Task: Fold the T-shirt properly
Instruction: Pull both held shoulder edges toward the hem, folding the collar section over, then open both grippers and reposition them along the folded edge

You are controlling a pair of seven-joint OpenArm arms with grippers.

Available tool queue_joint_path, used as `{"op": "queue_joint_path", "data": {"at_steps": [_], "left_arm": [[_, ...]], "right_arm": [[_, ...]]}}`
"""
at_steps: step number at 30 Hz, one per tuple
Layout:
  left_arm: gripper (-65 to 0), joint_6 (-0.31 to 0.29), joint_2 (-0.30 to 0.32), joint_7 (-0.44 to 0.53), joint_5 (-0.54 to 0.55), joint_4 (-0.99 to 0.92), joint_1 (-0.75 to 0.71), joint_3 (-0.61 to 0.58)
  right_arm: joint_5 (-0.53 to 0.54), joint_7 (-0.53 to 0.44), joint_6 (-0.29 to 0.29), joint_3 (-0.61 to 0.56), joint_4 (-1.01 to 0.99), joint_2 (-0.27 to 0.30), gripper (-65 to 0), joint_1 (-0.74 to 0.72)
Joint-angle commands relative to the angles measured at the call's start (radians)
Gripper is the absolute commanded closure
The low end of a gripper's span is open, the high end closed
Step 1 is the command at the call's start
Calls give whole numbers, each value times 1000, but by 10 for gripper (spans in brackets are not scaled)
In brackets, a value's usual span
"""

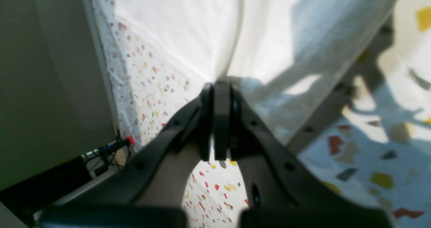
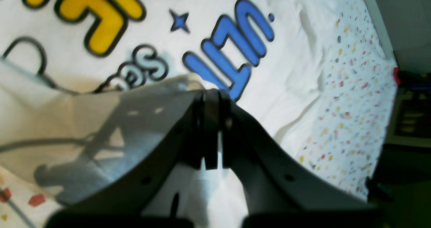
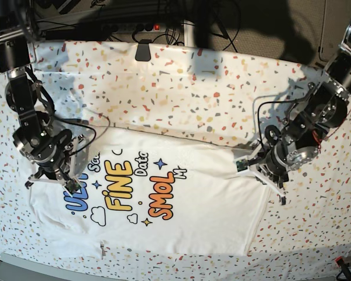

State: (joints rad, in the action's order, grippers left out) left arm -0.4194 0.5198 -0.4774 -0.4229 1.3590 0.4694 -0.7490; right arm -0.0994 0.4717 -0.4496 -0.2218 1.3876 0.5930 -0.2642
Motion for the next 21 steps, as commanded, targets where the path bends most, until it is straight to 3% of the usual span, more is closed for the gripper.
{"op": "queue_joint_path", "data": {"at_steps": [1,10,18,21], "left_arm": [[0,18,8,2,2,-3,35,10],[0,19,-18,70,43,-114,71,10],[0,19,-40,67,42,-116,72,10],[0,19,-40,59,35,-116,72,10]], "right_arm": [[-5,-19,13,7,8,19,0,-39],[-5,-20,12,7,-7,19,0,-73],[-5,-23,14,7,-7,13,0,-73],[-5,-23,62,7,-8,14,0,-73]]}}
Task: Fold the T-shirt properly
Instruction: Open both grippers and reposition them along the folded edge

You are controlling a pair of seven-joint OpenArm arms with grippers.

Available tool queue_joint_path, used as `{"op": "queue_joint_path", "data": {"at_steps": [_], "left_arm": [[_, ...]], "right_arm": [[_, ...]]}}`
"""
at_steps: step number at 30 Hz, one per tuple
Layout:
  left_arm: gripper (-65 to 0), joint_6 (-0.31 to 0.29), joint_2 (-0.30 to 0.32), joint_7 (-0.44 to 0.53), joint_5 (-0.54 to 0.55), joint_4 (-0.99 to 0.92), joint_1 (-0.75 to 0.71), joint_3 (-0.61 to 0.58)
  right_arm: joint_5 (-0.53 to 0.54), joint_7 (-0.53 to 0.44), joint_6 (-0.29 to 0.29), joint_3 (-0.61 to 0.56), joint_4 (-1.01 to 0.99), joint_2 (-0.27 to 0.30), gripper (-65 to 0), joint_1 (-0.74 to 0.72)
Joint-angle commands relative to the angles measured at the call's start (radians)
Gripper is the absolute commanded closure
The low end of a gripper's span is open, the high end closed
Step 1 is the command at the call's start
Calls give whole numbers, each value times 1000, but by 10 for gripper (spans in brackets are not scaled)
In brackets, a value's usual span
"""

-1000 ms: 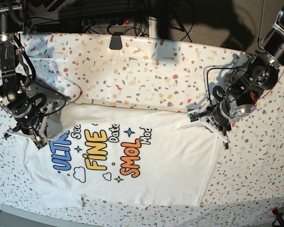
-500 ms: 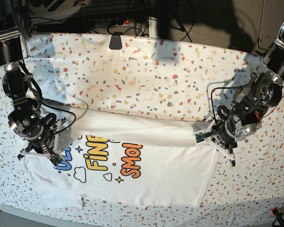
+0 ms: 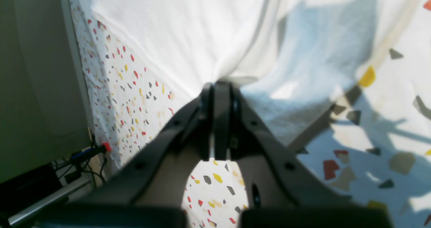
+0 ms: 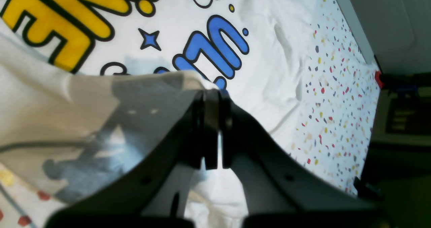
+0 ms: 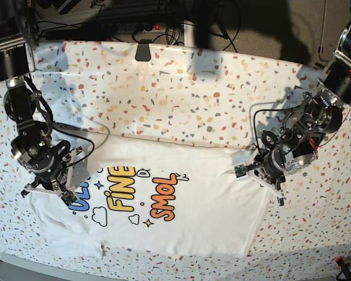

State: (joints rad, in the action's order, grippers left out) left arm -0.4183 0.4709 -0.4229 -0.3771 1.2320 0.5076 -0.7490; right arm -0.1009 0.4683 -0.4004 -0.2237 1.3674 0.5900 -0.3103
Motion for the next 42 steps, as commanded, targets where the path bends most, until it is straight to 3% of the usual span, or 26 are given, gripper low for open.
{"op": "queue_joint_path", "data": {"at_steps": [1,12,16,18,39,42], "left_arm": [[0,18,8,1,-15,11,34,10],[0,18,9,-12,-14,11,33,10],[0,18,9,-19,-14,11,33,10],[0,18,9,-19,-13,11,33,10],[0,21,9,-22,-15,11,34,10],[-226,119,9,-21,-15,11,33,10]], "right_arm": [[-3,-19,36,9,12,17,0,-27],[-4,-18,50,9,12,17,0,-27],[-4,-42,50,9,12,17,-290,-27],[-4,-45,50,9,12,17,-352,-27],[-3,-41,50,9,12,17,-353,-27],[0,-40,50,9,12,17,-353,-26]]}}
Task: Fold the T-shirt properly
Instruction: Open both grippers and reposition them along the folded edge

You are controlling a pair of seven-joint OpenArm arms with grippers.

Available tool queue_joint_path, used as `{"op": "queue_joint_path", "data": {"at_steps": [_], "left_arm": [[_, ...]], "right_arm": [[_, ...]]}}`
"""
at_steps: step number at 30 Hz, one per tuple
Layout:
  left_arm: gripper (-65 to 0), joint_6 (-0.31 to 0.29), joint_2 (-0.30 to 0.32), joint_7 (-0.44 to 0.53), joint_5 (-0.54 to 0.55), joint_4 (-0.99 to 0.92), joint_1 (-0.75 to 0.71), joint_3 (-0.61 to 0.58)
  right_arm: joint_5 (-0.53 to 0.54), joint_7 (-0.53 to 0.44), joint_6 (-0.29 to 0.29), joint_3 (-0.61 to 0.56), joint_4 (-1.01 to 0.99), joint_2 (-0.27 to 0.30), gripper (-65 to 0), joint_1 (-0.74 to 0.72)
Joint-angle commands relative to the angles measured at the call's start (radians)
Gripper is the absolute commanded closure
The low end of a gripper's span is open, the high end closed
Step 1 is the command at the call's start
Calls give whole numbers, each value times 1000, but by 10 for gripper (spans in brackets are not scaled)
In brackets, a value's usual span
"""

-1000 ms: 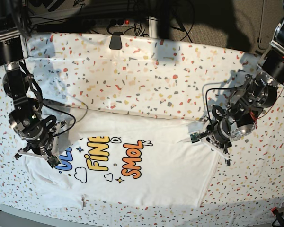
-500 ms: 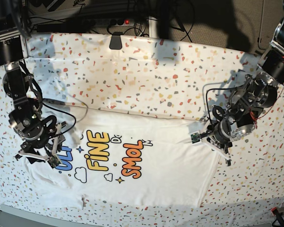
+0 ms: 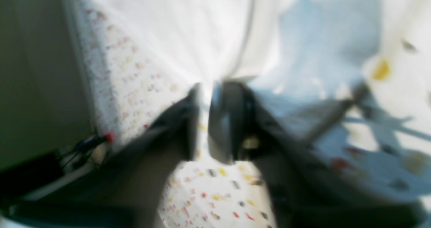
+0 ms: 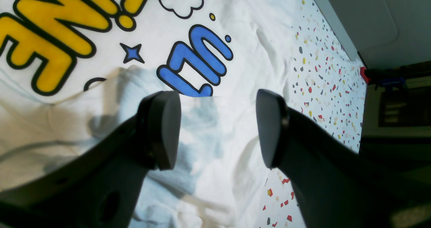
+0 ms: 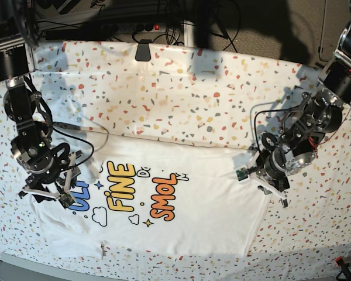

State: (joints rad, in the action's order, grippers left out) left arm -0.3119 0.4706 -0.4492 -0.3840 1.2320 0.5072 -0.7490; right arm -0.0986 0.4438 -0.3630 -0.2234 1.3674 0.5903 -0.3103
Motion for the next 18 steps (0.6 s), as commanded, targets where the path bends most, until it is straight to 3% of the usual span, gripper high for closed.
{"op": "queue_joint_path", "data": {"at_steps": [1,3,8,11,18], "left_arm": [[-269,51,9,5,-8,11,34,10],[-286,85,9,0,-8,11,34,10],[-286,85,9,-22,4,11,34,10],[-286,92,9,-22,98,11,34,10],[-286,95,8,-26,381,11,34,10]], "right_arm": [[-2,-15,12,9,12,16,-353,-25],[-2,-9,12,9,12,16,-353,-24],[13,2,12,9,12,16,-353,-24],[118,24,12,9,12,17,-353,-25],[346,214,12,15,12,22,-351,-24]]}}
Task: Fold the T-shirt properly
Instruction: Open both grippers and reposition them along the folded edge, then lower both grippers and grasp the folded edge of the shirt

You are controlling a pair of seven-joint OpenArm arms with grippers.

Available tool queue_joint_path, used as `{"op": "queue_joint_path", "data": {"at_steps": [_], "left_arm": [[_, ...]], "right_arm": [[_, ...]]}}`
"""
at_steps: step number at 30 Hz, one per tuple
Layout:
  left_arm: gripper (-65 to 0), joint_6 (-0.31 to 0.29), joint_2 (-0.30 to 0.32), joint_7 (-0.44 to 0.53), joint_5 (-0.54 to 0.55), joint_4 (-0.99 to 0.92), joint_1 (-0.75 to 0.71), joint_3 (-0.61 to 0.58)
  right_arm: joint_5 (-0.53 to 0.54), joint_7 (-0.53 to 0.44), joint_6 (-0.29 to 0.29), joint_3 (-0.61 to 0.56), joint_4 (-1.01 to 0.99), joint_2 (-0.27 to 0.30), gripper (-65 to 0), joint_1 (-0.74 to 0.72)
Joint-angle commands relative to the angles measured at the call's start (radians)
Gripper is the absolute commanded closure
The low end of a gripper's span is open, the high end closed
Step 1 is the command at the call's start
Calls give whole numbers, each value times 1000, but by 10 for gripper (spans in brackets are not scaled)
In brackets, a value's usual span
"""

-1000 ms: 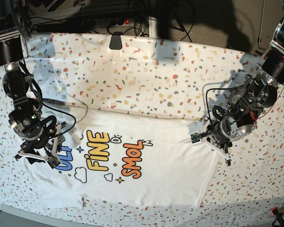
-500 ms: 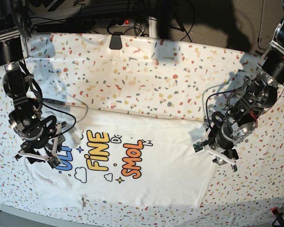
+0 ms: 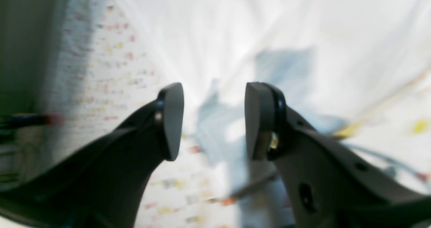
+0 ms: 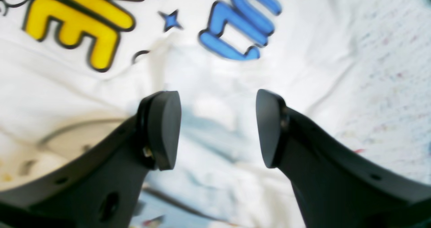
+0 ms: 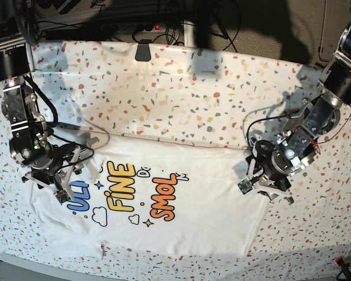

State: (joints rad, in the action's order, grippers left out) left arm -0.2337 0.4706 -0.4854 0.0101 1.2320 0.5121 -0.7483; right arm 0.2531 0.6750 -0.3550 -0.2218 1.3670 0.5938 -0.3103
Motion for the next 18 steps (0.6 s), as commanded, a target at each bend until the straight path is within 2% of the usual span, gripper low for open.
{"op": "queue_joint_path", "data": {"at_steps": [1,2,4,7,9,11,14,18], "left_arm": [[-286,30,6,0,29,11,29,9],[-286,41,0,-26,40,12,29,9],[-285,40,-8,-90,6,23,28,9],[-283,28,-4,-134,-98,57,23,9],[-283,-47,-5,-137,-172,80,22,8],[-283,-145,-5,-135,-217,104,20,8],[-277,-247,-5,-136,-230,144,20,8],[-226,-270,-5,-134,-192,199,16,7]], "right_arm": [[37,-15,4,18,13,19,-351,-23],[44,-18,1,26,13,18,-351,-19],[-39,-27,-46,26,15,22,-351,-19],[-229,-27,-183,26,26,24,-351,-19],[-319,-27,-278,26,32,29,-351,-19],[-301,-26,-331,24,39,49,-351,-19],[-258,0,-343,24,58,81,-351,-18],[-143,92,-343,24,130,140,-351,-17]]}}
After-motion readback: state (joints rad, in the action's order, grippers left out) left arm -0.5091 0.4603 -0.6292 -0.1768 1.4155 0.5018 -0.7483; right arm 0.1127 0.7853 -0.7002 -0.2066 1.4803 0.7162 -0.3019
